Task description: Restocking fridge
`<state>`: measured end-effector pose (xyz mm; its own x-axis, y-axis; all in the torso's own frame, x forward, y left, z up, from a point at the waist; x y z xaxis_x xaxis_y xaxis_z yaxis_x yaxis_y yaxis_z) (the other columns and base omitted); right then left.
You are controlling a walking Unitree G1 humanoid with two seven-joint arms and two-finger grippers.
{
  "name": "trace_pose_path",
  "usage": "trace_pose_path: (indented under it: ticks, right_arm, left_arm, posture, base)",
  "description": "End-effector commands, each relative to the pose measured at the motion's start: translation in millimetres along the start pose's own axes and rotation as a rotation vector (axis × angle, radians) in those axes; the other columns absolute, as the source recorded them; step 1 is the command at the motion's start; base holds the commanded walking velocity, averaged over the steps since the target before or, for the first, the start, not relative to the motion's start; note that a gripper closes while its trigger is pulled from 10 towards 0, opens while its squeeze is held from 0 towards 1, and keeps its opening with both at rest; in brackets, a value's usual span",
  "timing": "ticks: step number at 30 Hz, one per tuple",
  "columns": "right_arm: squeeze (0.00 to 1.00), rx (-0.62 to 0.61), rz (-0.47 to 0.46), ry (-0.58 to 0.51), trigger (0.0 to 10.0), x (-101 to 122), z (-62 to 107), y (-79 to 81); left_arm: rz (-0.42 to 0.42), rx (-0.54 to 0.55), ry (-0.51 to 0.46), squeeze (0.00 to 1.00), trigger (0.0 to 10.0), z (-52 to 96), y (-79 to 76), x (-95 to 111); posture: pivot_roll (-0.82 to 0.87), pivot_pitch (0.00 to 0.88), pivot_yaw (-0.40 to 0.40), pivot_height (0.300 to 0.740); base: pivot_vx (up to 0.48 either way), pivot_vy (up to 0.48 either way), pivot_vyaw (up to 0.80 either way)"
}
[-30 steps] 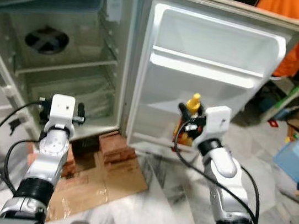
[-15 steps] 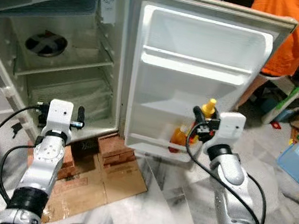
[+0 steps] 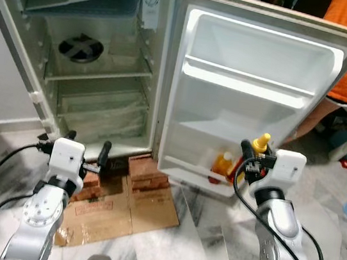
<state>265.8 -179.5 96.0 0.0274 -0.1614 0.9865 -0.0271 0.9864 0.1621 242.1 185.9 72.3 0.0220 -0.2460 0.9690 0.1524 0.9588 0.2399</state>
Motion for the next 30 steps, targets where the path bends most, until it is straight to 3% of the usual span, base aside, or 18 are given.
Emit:
trace_pose_path:
  ticks: [1,3,8,14,30]
  right_arm:
    - [0.00,-0.013,0.001,-0.049,10.0,14,1.4,-2.3]
    - [0.00,-0.020,0.002,-0.050,10.0,14,2.6,-2.8]
    - [0.00,-0.002,0.018,-0.041,10.0,14,6.3,2.6]
    - [0.00,0.032,0.032,-0.029,10.0,15,4.9,4.8]
    - [0.00,0.084,0.045,-0.019,10.0,21,-7.5,6.3]
  left_arm:
    - [-0.097,-0.067,-0.049,0.00,10.0,3.4,-4.4,12]
    - [-0.116,-0.089,-0.057,0.00,10.0,4.2,-5.7,14]
    - [-0.025,-0.063,-0.024,0.00,10.0,4.2,2.1,13]
    - [-0.022,-0.065,-0.014,0.00,10.0,6.5,1.0,13]
    - [0.010,-0.042,0.022,0.00,10.0,3.2,2.1,9]
  posture:
    - [0.10,0.000,-0.058,0.740]
    - [0.10,0.000,-0.055,0.740]
    - [0.10,0.000,-0.053,0.740]
    - [0.09,0.000,-0.062,0.740]
    - [0.09,0.000,-0.062,0.740]
  base:
    - [0.000,0.000,0.00]
    - [0.000,0.000,0.00]
    - [0.000,0.000,0.00]
    - [0.166,0.000,0.00]
    - [0.432,0.000,0.00]
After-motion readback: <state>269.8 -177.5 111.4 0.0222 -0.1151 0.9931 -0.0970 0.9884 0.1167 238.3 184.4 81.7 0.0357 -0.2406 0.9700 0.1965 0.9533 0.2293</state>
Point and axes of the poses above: a point about 5 cm out from each wrist's last joint towards the gripper, its own z axis pointing back from the gripper into the wrist, its own x axis along the axis of the wrist's last joint, y = z × x, the point moved 1 cm from there along -z, pointing out of the wrist towards the gripper, and after that the axes turned 4 degrees about -z, right-handed, at the moved point
